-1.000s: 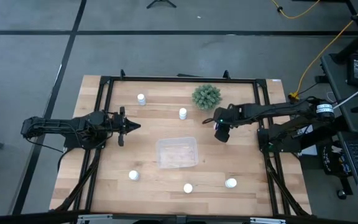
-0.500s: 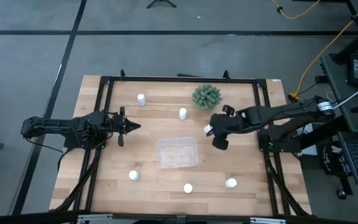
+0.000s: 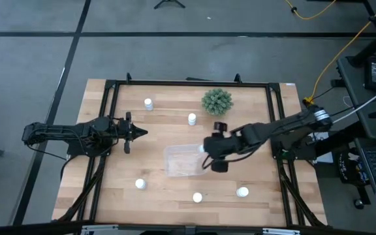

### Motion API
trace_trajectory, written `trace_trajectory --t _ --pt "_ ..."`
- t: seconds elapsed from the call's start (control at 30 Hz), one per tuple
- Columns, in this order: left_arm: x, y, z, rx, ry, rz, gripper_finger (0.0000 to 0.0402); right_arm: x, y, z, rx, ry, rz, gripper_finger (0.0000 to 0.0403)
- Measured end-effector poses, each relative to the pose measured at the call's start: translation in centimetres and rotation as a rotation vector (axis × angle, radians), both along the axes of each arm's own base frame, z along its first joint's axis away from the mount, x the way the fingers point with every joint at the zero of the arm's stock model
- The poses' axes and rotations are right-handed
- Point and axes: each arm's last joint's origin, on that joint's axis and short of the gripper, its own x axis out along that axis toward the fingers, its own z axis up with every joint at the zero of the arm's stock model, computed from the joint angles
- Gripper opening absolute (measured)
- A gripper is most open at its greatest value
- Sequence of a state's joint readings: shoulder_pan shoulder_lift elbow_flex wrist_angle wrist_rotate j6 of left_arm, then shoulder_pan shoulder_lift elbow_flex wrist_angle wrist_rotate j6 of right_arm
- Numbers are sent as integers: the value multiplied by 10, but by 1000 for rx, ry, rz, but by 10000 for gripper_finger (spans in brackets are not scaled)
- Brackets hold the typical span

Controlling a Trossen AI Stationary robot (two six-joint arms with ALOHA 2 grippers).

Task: Pick and place pill bottles into a basket
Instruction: Put the white medicine bottle into the transparent bin

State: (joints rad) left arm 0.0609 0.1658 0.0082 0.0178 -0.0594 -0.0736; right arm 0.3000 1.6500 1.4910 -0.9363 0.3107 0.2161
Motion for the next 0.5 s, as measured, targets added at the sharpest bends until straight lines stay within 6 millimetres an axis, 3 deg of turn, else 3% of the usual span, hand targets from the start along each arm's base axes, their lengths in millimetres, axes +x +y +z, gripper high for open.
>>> trace_trajectory --t 0.2,0.5 --pt "0 0 0 -13 -1 -5 6 34 11 -19 -39 72 91 150" --pt "0 -1 0 -21 1 -24 6 55 13 -59 -36 202 150 150"
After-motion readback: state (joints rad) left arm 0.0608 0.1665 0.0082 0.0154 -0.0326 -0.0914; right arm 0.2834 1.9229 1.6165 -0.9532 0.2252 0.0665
